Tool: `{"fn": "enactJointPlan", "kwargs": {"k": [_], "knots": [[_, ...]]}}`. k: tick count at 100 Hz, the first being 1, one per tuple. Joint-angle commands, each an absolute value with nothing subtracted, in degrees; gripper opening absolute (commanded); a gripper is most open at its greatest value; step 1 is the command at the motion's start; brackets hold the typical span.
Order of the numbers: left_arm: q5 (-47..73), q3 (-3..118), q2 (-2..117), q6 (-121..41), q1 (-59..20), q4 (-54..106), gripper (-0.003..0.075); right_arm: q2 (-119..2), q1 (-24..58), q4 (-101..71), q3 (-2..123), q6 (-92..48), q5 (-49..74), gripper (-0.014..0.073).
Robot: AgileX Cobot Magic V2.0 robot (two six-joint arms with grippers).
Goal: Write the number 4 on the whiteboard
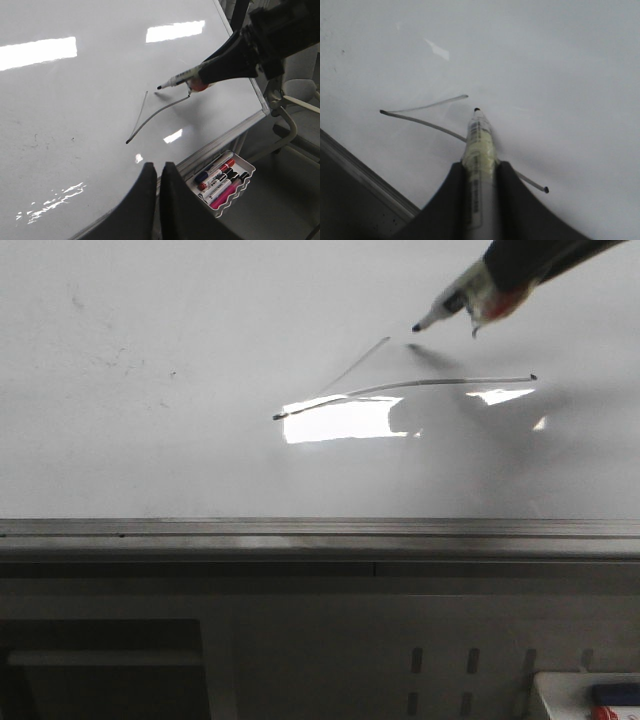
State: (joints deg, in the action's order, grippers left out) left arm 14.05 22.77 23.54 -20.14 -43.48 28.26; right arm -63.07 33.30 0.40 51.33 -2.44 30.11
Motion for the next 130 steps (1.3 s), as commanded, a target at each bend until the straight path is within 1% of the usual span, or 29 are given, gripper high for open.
{"fn": "enactJointPlan", "kwargs": {"k": [1,43,58,71,84,94,117,130], "knots": [[9.7,24.3,24.0,-19.6,-43.4,29.2,-0.002,-64.1,33.4,0.4,53.3,-2.4,26.1,-0.0044],[9.7,24.3,24.0,-19.6,-43.4,29.0,-0.002,-66.5,33.2,1.0,53.3,-2.6,23.7,-0.0045],[9.7,24.3,24.0,-19.6,-43.4,29.0,-0.002,-66.5,33.2,1.3,53.1,-2.6,27.2,-0.0044],[9.7,24.3,24.0,-19.6,-43.4,29.0,-0.002,-66.5,34.6,-3.5,48.5,-2.6,30.7,-0.0044],[9.7,24.3,24.0,-19.6,-43.4,29.0,-0.002,-66.5,39.4,-6.3,40.8,-2.5,26.7,-0.0044],[9.7,24.3,24.0,-19.6,-43.4,29.0,-0.002,-66.5,41.6,-6.3,38.3,0.0,24.1,-0.0044],[9.7,24.3,24.0,-19.6,-43.4,29.0,-0.002,-66.3,41.3,-5.8,40.2,0.0,22.2,-0.0044],[9.7,24.3,24.0,-19.6,-43.4,29.8,-0.002,-65.3,41.3,-5.8,43.5,0.0,22.3,-0.0044]]}}
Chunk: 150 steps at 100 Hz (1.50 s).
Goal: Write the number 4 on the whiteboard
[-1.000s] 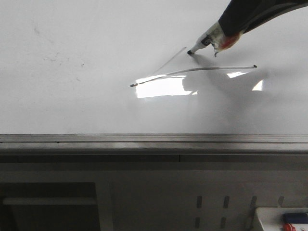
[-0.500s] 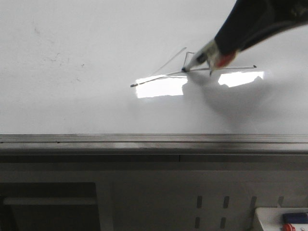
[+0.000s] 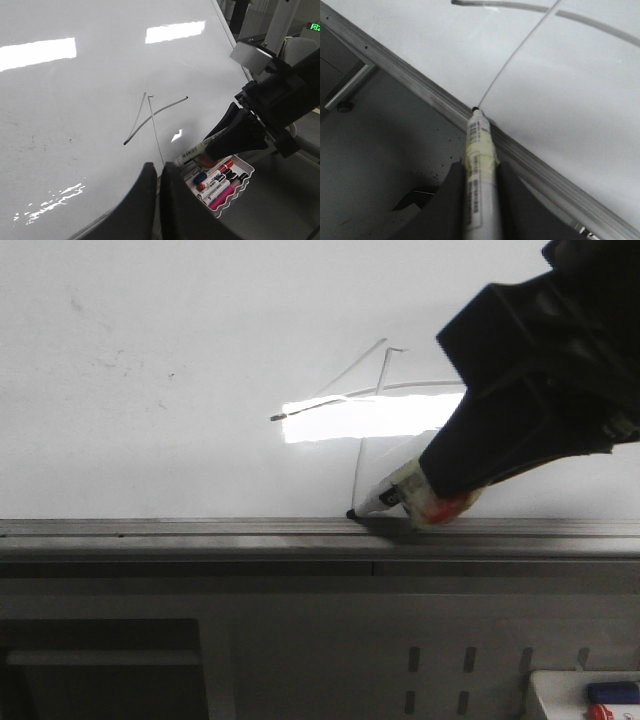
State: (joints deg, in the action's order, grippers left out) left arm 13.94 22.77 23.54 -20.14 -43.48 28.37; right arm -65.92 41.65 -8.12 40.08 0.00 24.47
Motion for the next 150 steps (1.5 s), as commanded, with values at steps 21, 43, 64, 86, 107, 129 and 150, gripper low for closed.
{"fn": "enactJointPlan", "kwargs": {"k": [21,43,64,86,107,129,150], "knots": [[13.7,27.8,24.3,-19.7,-43.4,28.4,0.005,-59.5,44.4,-5.8,55.1,0.0,28.3,-0.0044],[27.6,39.6,30.7,-26.8,-43.5,21.8,0.0449,-58.6,51.7,-5.8,62.9,-6.3,34.0,-0.0044],[44.0,50.5,41.5,-43.1,-43.5,26.7,0.0417,-61.2,58.7,-5.7,62.9,-20.2,34.6,-0.0045],[53.3,57.6,51.0,-49.9,-43.5,33.4,0.038,-61.8,59.5,-5.7,62.9,-21.8,33.7,-0.0045],[53.3,59.6,55.2,-50.2,-43.5,34.2,0.034,-61.8,62.3,-5.7,62.9,-25.9,34.5,-0.0045],[53.1,59.6,56.4,-50.2,-43.5,35.8,0.0309,-61.8,65.6,-5.7,62.9,-26.7,33.4,-0.0045],[53.2,59.6,56.4,-50.2,-43.5,37.5,0.0201,-61.8,66.1,-5.7,62.9,-26.7,32.6,-0.0045]]}}
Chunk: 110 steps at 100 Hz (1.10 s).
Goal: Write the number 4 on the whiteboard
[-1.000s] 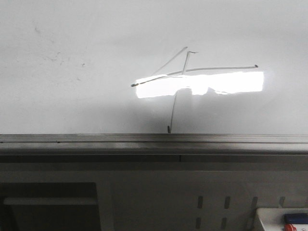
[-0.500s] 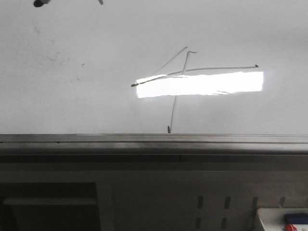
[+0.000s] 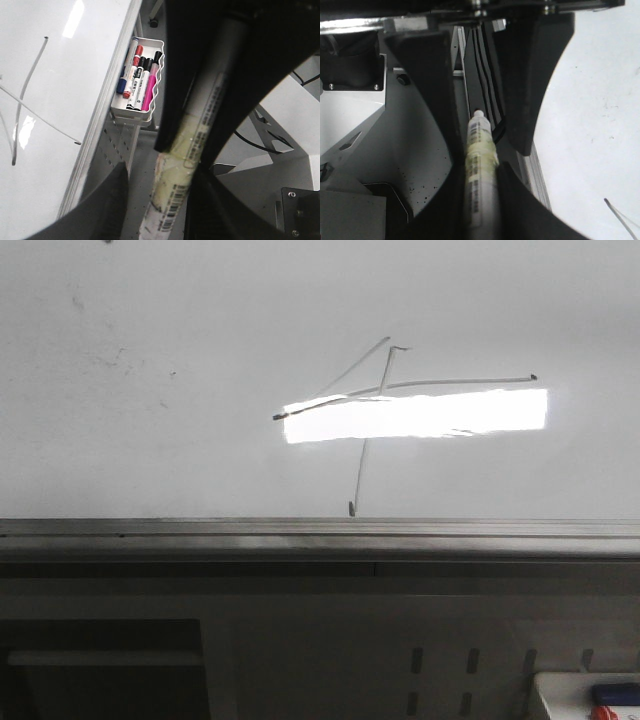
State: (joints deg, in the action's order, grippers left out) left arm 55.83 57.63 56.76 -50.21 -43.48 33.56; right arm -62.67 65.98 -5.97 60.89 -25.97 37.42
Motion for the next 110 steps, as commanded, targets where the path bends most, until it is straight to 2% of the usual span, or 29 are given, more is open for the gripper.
{"fn": "enactJointPlan", "kwargs": {"k": [1,27,48,64,83,100,110], "knots": [[53.4,59.6,56.4,-50.2,-43.5,37.5,0.0189,-61.8,66.1,-5.7,62.9,-26.7,32.6,-0.0045],[53.8,59.6,56.4,-50.2,-43.5,37.5,-0.002,-61.8,67.3,-5.7,62.9,-26.7,32.6,-0.0045],[53.8,59.6,56.4,-50.2,-43.5,37.5,-0.002,-61.8,67.6,-5.7,62.9,-26.7,32.0,-0.0017],[53.8,59.6,56.4,-50.2,-43.5,37.5,-0.002,-61.8,67.6,-5.7,62.9,-26.7,32.0,0.0155],[53.8,59.6,56.4,-50.2,-43.5,37.6,-0.002,-60.7,67.5,-2.5,62.9,-26.7,31.9,0.0303],[52.3,59.1,56.4,-49.6,-43.5,39.6,-0.002,-56.1,65.4,2.3,62.9,-26.3,32.7,0.0334],[47.4,57.1,56.4,-46.9,-43.5,39.9,-0.002,-51.6,62.3,2.9,62.9,-25.6,33.6,0.0334]]}}
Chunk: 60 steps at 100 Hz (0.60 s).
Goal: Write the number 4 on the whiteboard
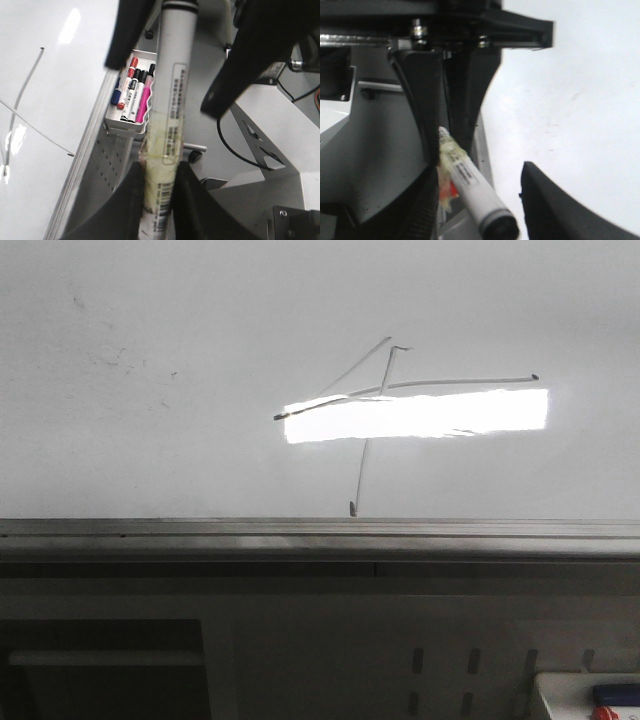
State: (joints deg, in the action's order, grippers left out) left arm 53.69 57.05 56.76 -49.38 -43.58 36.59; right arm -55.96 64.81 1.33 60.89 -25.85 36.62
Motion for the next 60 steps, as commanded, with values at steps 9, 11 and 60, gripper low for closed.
{"fn": "enactJointPlan", "kwargs": {"k": [9,11,60], "knots": [[38.8,53.4,56.4,-44.1,-43.5,40.7,-0.002,-47.5,59.7,2.9,62.9,-25.1,34.8,0.033],[37.2,52.3,56.4,-43.4,-43.5,41.5,-0.002,-46.5,59.1,2.9,62.8,-24.5,34.9,0.0328],[-7.3,34.9,63.8,-41.6,-43.5,64.0,-0.002,-38.6,50.9,3.2,59.8,-13.1,39.7,-0.0044]]}}
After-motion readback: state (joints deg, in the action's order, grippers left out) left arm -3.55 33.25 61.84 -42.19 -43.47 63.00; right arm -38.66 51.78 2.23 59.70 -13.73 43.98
